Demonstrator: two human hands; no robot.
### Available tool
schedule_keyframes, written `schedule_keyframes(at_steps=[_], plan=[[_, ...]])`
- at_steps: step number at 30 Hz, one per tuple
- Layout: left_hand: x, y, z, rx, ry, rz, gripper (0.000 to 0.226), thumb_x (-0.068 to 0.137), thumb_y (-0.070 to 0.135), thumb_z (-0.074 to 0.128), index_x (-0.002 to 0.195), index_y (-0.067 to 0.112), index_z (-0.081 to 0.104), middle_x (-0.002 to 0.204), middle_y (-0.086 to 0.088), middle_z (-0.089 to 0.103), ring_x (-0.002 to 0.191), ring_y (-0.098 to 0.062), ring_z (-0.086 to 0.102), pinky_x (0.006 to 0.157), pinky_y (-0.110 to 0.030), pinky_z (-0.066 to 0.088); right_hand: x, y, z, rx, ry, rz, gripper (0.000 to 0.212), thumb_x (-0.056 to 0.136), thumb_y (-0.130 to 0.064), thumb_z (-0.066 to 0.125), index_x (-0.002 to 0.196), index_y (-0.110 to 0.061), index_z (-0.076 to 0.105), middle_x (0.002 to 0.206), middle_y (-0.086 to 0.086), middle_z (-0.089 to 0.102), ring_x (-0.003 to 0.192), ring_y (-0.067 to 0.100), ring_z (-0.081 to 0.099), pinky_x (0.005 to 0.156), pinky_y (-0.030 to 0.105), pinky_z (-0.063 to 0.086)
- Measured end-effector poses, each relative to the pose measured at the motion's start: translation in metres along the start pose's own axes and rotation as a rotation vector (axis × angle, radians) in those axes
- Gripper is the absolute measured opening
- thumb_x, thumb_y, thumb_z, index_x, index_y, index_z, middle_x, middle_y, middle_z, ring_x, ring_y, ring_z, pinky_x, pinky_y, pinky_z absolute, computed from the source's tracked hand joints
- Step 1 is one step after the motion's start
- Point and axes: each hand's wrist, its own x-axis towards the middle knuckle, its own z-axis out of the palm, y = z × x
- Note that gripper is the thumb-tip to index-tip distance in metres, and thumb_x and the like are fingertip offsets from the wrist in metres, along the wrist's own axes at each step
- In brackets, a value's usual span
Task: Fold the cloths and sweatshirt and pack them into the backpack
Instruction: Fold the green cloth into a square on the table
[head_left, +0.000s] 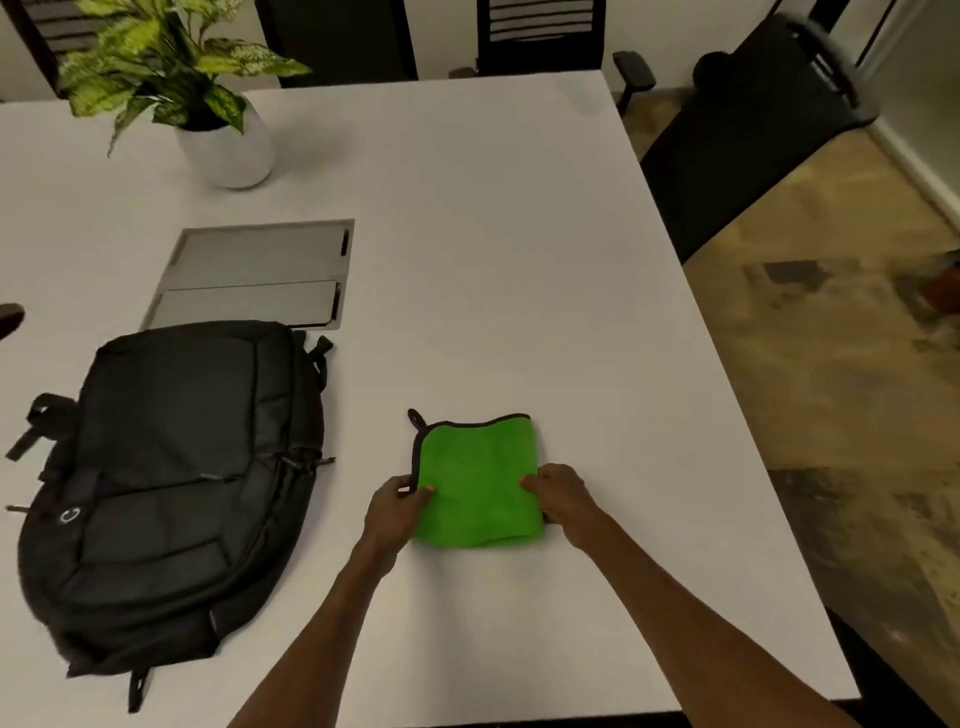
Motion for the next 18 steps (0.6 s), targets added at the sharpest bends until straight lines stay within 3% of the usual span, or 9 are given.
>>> schedule_keyframes(at_steps=[6, 12, 18], plan=[[0.028, 0.032, -0.02, -0.014, 0.015, 0.13, 0.018, 0.09, 0.017, 0.065, 0.108, 0.016, 0.063, 0.103, 0.003, 0.067, 0.092, -0.01, 0.064, 0.068, -0.023, 0.048, 0.021, -0.044, 0.008, -0.112, 0.025, -0.131, 0.017, 0.092, -0.021, 0.062, 0.099, -0.005, 0.063, 0.097, 0.014, 0.068, 0.083, 0.027, 0.064, 0.067, 0.038, 0.056], [0.082, 0.072, -0.043, 0.011, 0.034, 0.17, 0.032, 0.077, 0.031, 0.07, 0.105, 0.02, 0.062, 0.104, -0.003, 0.068, 0.099, -0.023, 0.065, 0.086, -0.043, 0.054, 0.06, -0.096, 0.028, -0.112, 0.042, -0.22, 0.02, 0.091, -0.021, 0.064, 0.102, -0.004, 0.064, 0.099, 0.015, 0.069, 0.092, 0.034, 0.067, 0.073, 0.049, 0.057], [0.156, 0.106, -0.059, 0.06, 0.041, 0.187, 0.024, 0.092, 0.008, 0.062, 0.114, 0.015, 0.059, 0.11, -0.011, 0.066, 0.098, -0.027, 0.063, 0.079, -0.036, 0.051, 0.118, -0.144, 0.052, -0.155, 0.073, -0.269, 0.019, 0.09, -0.024, 0.065, 0.096, -0.007, 0.063, 0.094, 0.013, 0.07, 0.089, 0.033, 0.067, 0.076, 0.052, 0.056]])
